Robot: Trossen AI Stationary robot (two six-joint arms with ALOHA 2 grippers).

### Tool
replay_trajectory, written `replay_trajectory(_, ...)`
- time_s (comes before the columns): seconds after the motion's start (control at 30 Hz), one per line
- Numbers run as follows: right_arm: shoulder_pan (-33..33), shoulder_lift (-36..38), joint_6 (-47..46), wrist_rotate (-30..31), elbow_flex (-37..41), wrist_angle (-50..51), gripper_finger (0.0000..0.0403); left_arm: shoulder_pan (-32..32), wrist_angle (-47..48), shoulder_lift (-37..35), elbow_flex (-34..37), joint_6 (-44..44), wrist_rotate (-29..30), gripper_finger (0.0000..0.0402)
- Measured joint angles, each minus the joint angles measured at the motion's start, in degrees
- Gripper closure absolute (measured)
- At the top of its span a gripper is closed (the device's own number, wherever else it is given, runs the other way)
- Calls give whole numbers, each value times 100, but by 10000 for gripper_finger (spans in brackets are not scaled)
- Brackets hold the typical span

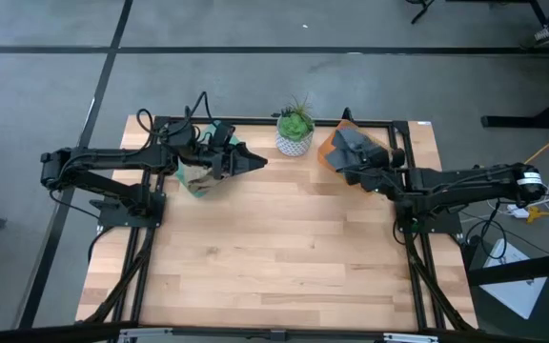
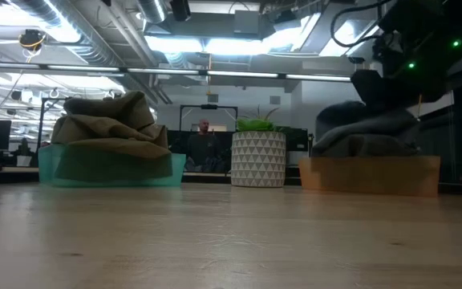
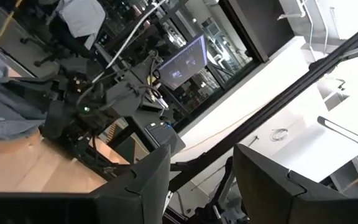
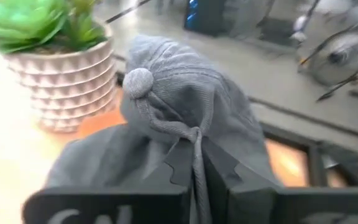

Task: Pick & Place hat
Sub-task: Put the blue cap into the orange bin, then return to Home Position

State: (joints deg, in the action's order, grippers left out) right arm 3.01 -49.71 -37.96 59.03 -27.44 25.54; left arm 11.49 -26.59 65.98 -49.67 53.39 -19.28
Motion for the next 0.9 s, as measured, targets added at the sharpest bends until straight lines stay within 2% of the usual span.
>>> replay_trajectory(0.2,0,0,-170,-875,0,26,329,0,26,-33,1,-5,-548,231)
replay_trajectory(0.3,0,9,23,-1321,-45,283,313,1,25,-108,2,-72,-598,231)
replay_trajectory(0.63,0,12,-98,-1829,-1334,2819,306,139,306,-618,2,-325,-600,231)
replay_trajectory(0.77,0,13,-294,-2383,-1718,3214,305,227,554,-865,2,-713,-772,231)
replay_trajectory(0.9,-2,35,-266,-3260,-1961,3182,305,343,864,-1129,2,-1032,-788,231)
